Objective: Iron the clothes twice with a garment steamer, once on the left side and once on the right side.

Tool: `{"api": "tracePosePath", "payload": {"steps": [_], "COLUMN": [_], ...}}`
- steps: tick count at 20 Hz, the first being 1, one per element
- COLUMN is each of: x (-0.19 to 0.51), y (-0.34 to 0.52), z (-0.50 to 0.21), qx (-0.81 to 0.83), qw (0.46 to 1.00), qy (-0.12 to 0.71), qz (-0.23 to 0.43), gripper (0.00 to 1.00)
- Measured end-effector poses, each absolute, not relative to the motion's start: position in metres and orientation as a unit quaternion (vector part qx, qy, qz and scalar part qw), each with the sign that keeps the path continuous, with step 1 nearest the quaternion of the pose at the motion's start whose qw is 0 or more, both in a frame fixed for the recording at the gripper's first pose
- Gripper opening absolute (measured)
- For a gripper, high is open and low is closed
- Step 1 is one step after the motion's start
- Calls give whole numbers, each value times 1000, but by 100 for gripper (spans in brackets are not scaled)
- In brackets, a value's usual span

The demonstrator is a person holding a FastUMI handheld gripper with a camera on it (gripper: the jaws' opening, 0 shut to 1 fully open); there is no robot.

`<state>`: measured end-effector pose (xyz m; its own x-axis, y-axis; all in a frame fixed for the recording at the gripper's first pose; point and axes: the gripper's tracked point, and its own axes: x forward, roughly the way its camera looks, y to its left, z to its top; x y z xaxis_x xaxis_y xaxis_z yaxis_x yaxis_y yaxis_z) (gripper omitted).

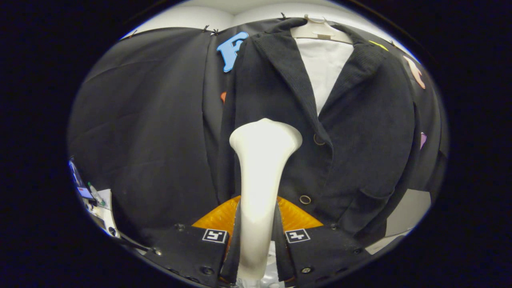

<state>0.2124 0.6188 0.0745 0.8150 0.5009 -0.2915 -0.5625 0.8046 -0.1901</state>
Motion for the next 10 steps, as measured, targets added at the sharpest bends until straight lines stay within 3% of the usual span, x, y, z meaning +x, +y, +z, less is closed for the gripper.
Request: {"api": "tracePosePath", "payload": {"steps": [10], "x": [227], "y": [596], "z": [22], "qx": [-144], "qw": [938], "qy": [151], "qz": [276], "gripper": [40]}}
